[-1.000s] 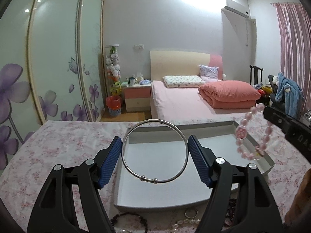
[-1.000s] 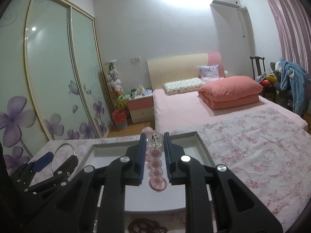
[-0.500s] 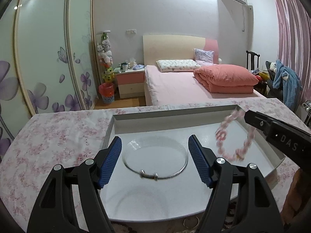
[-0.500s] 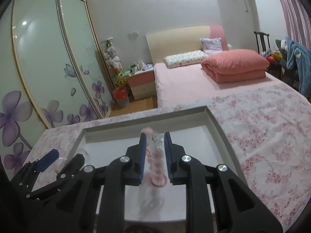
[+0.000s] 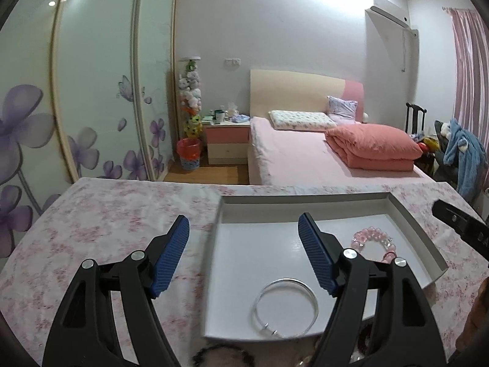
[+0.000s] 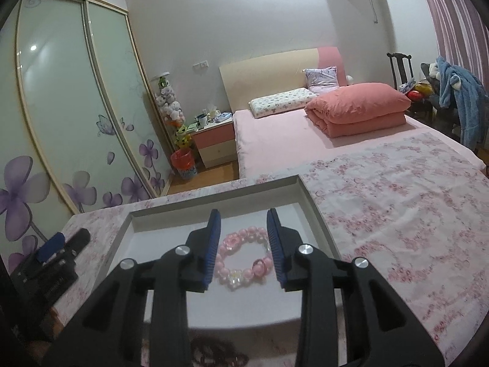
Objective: Organize jewelry
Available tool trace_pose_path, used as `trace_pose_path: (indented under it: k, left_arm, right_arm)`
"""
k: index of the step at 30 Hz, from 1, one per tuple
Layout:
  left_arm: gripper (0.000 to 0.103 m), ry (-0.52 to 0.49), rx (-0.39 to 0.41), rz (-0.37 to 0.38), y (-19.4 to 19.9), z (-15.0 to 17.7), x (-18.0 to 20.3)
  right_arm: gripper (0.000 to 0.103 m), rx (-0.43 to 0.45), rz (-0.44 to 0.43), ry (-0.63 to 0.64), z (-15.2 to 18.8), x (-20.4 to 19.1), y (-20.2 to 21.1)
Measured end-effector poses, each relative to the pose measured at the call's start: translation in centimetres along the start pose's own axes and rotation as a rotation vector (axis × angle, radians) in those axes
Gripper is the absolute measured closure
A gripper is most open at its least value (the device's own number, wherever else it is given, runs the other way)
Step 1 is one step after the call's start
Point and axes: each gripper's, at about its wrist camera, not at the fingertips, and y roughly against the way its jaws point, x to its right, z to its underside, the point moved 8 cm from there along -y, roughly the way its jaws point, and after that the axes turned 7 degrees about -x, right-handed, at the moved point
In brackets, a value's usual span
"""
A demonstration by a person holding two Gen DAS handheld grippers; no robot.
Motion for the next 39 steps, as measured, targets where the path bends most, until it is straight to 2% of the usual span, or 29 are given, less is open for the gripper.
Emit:
trace_pose_path:
  k: [8, 15, 21, 26, 31, 39]
  left_arm:
    - [0.029, 0.002, -0.015, 0.000, 3.4, 2.9, -2.2]
    - [0.029, 0.014, -0.082, 0.043, 5.7, 7.0, -3.3]
    - [0.029, -0.013, -0.118, 0.093, 6.9, 9.2, -2.2]
    - [0.029, -0.051, -0.150, 0.135, 7.2, 10.8, -0.6]
    - [0.029, -0.067, -0.163, 0.143, 7.1, 11.5, 0.4]
    - [0.029, -0.079, -0.196, 0.165, 6.8, 12.2, 1.7]
  right_arm:
    - [0.070, -0.046, 0.020, 0.013, 3.3, 1.5, 3.5]
    - [0.070, -0.209, 0.045, 0.082, 10.2, 2.5, 5.1]
    - [0.070, -0.296, 0.018, 0.114, 14.6, 1.8, 5.8]
    - [0.074, -0.330, 0.017, 0.129, 15.7, 1.3, 5.2]
    - [0.083, -0.348, 0.029, 0.150, 16.1, 0.7, 4.5]
    - [0.086, -0.370, 0.033, 0.184, 16.6, 0.1, 3.9]
